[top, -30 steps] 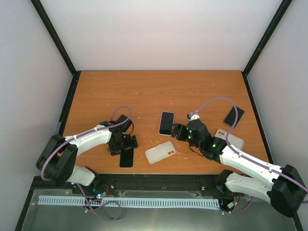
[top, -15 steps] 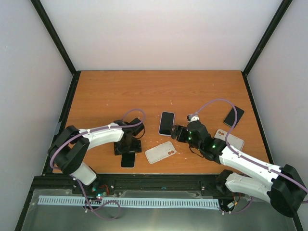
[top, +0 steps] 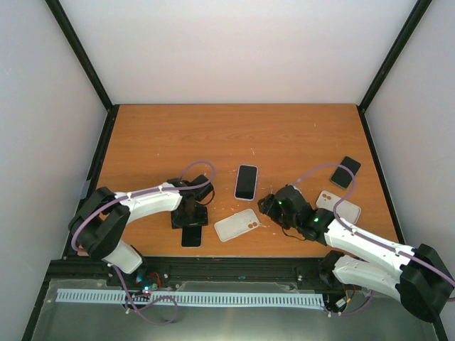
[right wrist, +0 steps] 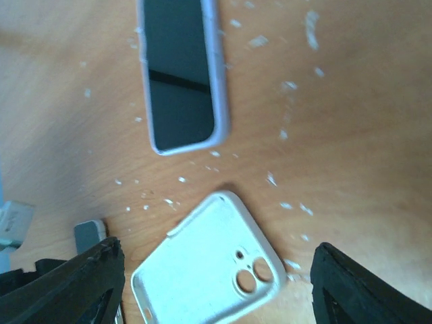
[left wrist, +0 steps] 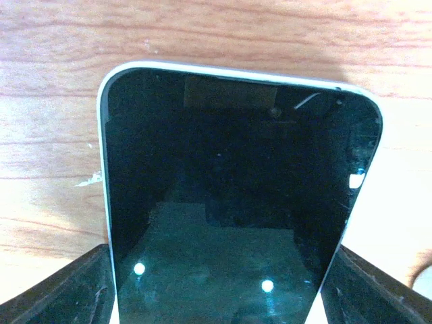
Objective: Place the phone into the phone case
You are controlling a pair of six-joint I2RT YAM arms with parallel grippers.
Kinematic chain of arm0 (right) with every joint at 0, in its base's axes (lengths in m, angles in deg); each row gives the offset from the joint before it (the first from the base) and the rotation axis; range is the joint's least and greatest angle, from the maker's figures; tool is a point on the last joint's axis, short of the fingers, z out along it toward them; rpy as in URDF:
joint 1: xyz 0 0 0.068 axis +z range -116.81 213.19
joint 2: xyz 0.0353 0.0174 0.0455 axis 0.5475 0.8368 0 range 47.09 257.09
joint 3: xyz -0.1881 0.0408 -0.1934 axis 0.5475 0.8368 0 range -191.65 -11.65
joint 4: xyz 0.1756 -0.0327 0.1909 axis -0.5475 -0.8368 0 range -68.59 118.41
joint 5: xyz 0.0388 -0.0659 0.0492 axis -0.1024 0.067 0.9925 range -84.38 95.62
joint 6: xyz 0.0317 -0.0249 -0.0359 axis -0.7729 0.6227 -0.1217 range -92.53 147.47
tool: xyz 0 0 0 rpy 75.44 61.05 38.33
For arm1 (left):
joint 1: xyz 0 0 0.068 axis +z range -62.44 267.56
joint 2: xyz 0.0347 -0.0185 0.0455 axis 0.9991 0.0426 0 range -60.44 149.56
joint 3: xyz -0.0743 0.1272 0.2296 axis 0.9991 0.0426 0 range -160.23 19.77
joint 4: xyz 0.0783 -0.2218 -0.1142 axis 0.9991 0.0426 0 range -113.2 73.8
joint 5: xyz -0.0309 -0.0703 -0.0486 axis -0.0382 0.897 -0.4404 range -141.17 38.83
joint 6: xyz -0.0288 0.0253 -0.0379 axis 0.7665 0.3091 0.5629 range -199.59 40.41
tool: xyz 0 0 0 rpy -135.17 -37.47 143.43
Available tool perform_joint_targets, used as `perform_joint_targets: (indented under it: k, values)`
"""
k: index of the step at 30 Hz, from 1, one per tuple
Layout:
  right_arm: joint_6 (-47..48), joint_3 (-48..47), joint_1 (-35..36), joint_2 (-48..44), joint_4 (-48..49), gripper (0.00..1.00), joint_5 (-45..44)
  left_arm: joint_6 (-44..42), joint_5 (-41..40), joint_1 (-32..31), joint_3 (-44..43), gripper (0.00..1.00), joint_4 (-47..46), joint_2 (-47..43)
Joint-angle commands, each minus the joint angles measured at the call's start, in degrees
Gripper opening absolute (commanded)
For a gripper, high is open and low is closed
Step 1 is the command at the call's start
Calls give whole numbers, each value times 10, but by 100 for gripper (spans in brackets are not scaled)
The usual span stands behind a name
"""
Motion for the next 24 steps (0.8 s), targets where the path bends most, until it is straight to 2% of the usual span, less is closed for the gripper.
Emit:
perform_joint_targets:
  k: [1,6,10,15,24]
  values:
    - [-150,8,-2,2,-95,71,8,-16,-15,-7,-12,63,-15,-26]
    - [-175,37,6,20,-47,53,29,-30,-16,-7,-40,58,-23,-31]
    - [-159,32,21,63,-3,50,33,-46,-1,-7,-34,57,-53,-70]
    - [-162,14,40,125,25,44,32,-59,5,-7,-36,56,-45,-89]
    - [-41,-47,41,239,110,30,48,-99,58,-7,-35,56,-57,-129]
